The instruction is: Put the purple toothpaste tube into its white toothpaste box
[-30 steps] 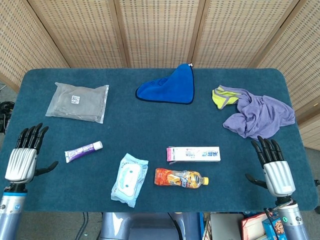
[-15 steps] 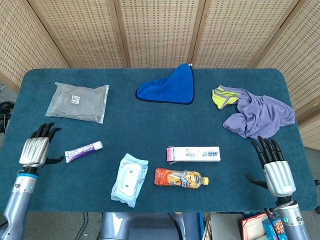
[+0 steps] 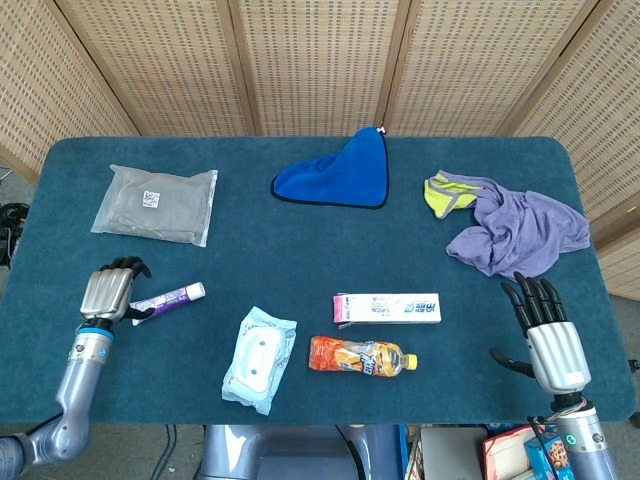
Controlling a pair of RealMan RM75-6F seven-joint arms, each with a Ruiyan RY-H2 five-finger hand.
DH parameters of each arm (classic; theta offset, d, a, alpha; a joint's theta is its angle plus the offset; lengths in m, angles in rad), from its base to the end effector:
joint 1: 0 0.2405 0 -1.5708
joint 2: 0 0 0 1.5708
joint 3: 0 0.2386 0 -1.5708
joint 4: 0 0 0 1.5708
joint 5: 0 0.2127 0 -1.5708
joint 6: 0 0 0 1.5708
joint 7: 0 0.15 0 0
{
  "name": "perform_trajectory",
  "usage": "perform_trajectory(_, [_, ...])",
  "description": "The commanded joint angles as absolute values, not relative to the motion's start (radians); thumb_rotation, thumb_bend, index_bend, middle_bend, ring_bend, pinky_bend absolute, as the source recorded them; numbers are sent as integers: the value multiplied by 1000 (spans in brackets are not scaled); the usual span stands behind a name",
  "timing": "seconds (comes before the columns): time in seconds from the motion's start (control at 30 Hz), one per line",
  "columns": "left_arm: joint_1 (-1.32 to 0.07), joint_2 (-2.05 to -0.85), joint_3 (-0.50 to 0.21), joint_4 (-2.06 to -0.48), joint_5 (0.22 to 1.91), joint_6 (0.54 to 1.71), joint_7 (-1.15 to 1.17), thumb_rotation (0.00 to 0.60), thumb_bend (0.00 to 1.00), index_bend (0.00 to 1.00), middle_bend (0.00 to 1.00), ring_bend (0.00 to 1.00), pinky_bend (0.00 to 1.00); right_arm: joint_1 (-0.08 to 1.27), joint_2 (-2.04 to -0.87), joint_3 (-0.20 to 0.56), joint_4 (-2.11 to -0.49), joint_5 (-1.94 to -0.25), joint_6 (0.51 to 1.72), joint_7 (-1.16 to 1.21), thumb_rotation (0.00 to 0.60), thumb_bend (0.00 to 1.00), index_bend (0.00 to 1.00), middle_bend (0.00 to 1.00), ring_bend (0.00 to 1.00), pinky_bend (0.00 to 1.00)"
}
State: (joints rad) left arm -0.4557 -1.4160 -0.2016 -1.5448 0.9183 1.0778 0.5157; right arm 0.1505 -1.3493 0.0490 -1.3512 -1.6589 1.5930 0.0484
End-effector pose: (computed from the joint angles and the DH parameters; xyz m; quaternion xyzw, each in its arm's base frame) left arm -0.2546 0.3021 0.0391 -0.6397 -0.4490 -0.2545 0.5696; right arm -0.2812 -0.2038 0.1053 0.6232 -0.3107 0.4694 0.5429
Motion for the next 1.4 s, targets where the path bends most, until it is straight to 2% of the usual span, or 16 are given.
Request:
perform_trajectory(0.03, [-464, -1428, -195, -1539, 904, 1083, 530, 600, 182, 385, 249, 196, 277, 151, -1349, 49, -1351, -1658, 1593, 50, 600, 121, 0, 0, 0, 0])
perform_trajectory(1.4, [-528, -1551, -161, -1442, 758, 1109, 612, 600, 183, 418, 270, 216, 295, 146, -1339, 48, -1356, -1658, 1601, 79, 600, 121, 0, 0, 0, 0])
